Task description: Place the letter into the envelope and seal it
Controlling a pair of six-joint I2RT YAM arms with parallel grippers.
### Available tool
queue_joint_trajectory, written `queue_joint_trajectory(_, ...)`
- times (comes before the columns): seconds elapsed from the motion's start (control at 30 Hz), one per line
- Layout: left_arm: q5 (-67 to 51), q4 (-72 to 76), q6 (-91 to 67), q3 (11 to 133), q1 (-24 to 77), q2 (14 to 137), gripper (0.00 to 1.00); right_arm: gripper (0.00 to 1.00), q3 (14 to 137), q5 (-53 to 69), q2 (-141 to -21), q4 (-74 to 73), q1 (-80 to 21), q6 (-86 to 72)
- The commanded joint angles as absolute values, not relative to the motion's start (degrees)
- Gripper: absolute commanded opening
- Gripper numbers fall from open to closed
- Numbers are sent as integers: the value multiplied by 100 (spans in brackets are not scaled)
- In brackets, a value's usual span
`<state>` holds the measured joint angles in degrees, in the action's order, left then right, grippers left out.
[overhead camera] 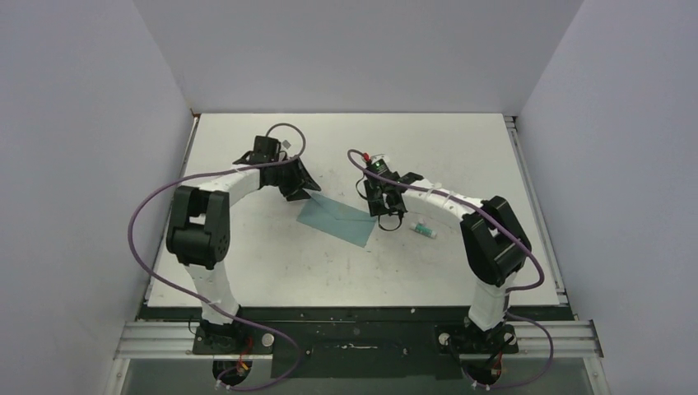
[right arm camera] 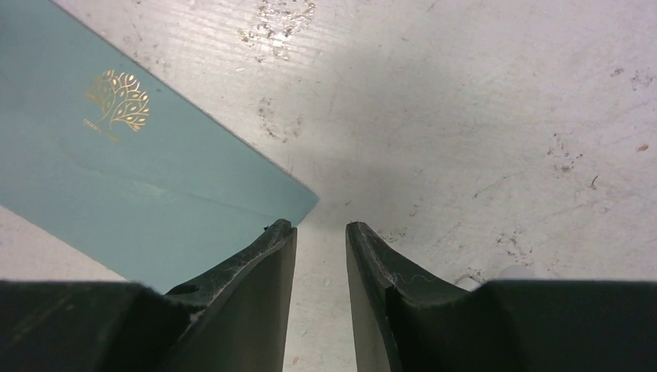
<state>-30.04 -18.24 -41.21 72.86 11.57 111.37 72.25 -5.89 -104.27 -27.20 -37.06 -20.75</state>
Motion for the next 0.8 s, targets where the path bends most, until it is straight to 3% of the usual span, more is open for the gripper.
queue_joint_trajectory(0.0, -2488, -2171, -3797, 7040, 1108, 10174, 46, 32, 7488, -1066, -10627, -2999, -3723, -2671)
queue_joint_trajectory(0.17, -1659, -2220, -3783, 6430, 1060, 9233, 59, 32, 7575, -1672, -10809, -3329, -3916, -2716)
queue_joint_trajectory(0.3, -814, -2483, -3632, 6152, 979, 8495, 80, 31, 7543, -1856, -10994, -3441, -4101, -2781)
queue_joint_trajectory(0.37, -558, -2610, -3526, 6061, 909, 8154, 98, 30, 7536, -1868, -11079, -3458, -4194, -2824)
queue_joint_trajectory(0.6, -518, -2680, -3291, 5779, 61, 7132, 96, 31, 7657, -1222, -11187, -3182, -4327, -2576)
queue_joint_trajectory(0.77, -949, -2478, -3006, 5903, -739, 6690, 100, 35, 7581, -535, -10909, -2807, -4212, -2287)
